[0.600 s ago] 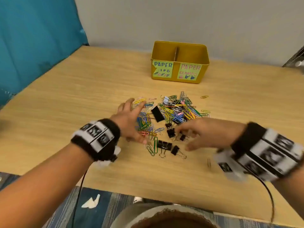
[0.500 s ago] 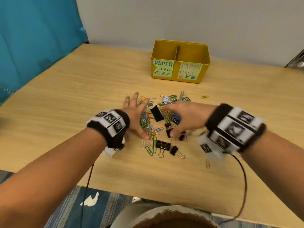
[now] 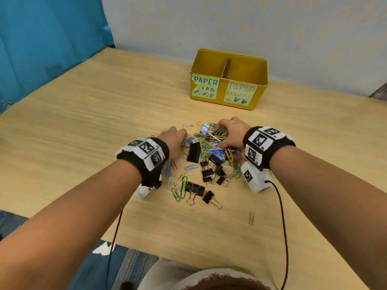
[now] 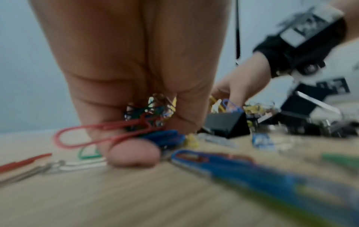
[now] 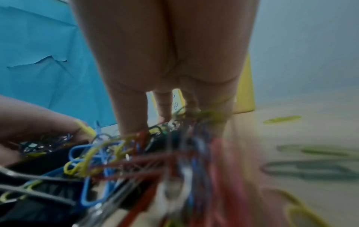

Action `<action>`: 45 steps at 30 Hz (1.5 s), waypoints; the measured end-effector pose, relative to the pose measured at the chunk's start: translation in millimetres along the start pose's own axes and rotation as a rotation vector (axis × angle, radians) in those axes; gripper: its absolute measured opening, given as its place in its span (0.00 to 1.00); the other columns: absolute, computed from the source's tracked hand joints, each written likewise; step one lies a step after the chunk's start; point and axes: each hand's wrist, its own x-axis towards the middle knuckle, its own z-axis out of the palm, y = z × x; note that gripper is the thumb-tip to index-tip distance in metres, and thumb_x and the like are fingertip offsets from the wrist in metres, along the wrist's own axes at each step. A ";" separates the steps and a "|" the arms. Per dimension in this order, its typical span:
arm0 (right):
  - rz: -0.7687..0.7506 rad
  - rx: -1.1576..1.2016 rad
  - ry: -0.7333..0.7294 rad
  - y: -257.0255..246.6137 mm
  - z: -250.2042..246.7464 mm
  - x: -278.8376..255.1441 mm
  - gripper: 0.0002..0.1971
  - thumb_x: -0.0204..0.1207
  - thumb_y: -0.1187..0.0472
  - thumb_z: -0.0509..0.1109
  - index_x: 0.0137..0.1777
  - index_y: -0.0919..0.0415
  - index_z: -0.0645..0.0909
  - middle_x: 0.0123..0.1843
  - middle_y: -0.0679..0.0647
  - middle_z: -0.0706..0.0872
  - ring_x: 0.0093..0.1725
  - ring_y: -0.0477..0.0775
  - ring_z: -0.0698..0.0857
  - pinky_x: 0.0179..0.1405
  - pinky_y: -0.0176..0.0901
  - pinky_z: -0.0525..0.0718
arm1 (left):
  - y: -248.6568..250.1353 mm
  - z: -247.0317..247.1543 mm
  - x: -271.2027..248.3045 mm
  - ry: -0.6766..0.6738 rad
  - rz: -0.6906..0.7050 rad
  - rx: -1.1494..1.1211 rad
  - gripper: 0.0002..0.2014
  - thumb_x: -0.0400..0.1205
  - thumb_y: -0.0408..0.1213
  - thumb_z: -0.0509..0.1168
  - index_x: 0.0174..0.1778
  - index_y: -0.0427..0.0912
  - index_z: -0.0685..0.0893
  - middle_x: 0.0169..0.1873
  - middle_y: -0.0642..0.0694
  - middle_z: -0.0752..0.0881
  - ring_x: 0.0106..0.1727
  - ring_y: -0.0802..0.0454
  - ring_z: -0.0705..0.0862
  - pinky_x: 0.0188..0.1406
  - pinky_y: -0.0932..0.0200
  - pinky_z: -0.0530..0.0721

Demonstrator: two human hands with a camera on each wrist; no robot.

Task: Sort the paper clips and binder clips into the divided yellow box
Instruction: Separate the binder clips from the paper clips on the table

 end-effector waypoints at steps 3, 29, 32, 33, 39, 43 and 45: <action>0.004 0.088 0.041 2.6 -0.7 -1.4 0.27 0.68 0.58 0.77 0.67 0.59 0.77 0.67 0.61 0.81 0.64 0.61 0.80 0.57 0.40 0.76 | -0.1 -0.8 5.0 0.019 0.024 0.005 0.21 0.79 0.30 0.62 0.68 0.37 0.71 0.63 0.34 0.75 0.62 0.35 0.79 0.55 0.50 0.80; -0.006 0.984 -0.163 4.2 -51.2 -18.4 0.19 0.71 0.84 0.64 0.58 0.68 0.76 0.33 0.57 0.86 0.26 0.41 0.89 0.34 0.29 0.88 | -14.6 -89.7 9.7 -0.235 0.323 -0.601 0.14 0.72 0.19 0.70 0.49 0.38 0.79 0.34 0.44 0.83 0.19 0.62 0.80 0.19 0.75 0.80; -0.022 1.045 -0.081 1.0 -53.3 -13.1 0.11 0.73 0.81 0.65 0.50 0.68 0.80 0.23 0.51 0.88 0.25 0.43 0.88 0.32 0.31 0.89 | -12.7 -92.8 14.7 -0.229 0.318 -0.574 0.14 0.73 0.21 0.70 0.52 0.35 0.79 0.35 0.44 0.84 0.20 0.60 0.81 0.20 0.74 0.80; -0.024 1.066 -0.061 -0.6 -53.6 -11.4 0.09 0.73 0.80 0.65 0.47 0.68 0.80 0.22 0.51 0.88 0.24 0.43 0.88 0.32 0.31 0.89 | -12.9 -93.4 16.2 -0.228 0.318 -0.573 0.13 0.73 0.22 0.71 0.51 0.36 0.79 0.35 0.44 0.84 0.23 0.57 0.81 0.20 0.74 0.81; -0.017 1.190 -0.024 -14.3 -67.8 -0.5 0.10 0.75 0.81 0.63 0.41 0.68 0.81 0.22 0.51 0.88 0.24 0.43 0.89 0.30 0.31 0.89 | -17.1 -106.2 26.5 -0.201 0.320 -0.625 0.09 0.74 0.23 0.70 0.39 0.41 0.79 0.31 0.44 0.83 0.14 0.63 0.78 0.18 0.74 0.78; -0.079 1.305 0.079 -27.9 -107.4 11.3 0.10 0.75 0.81 0.61 0.40 0.70 0.80 0.25 0.56 0.87 0.23 0.45 0.88 0.27 0.31 0.88 | -11.8 -140.7 40.8 -0.149 0.327 -0.677 0.09 0.74 0.23 0.70 0.35 0.40 0.79 0.24 0.47 0.84 0.13 0.63 0.78 0.15 0.72 0.74; -0.117 1.383 0.193 -36.5 -129.4 24.9 0.11 0.75 0.82 0.61 0.38 0.70 0.78 0.28 0.57 0.83 0.21 0.45 0.87 0.26 0.31 0.88 | -5.9 -160.8 55.8 -0.068 0.313 -0.745 0.09 0.75 0.22 0.69 0.35 0.39 0.78 0.19 0.48 0.83 0.11 0.62 0.77 0.10 0.72 0.72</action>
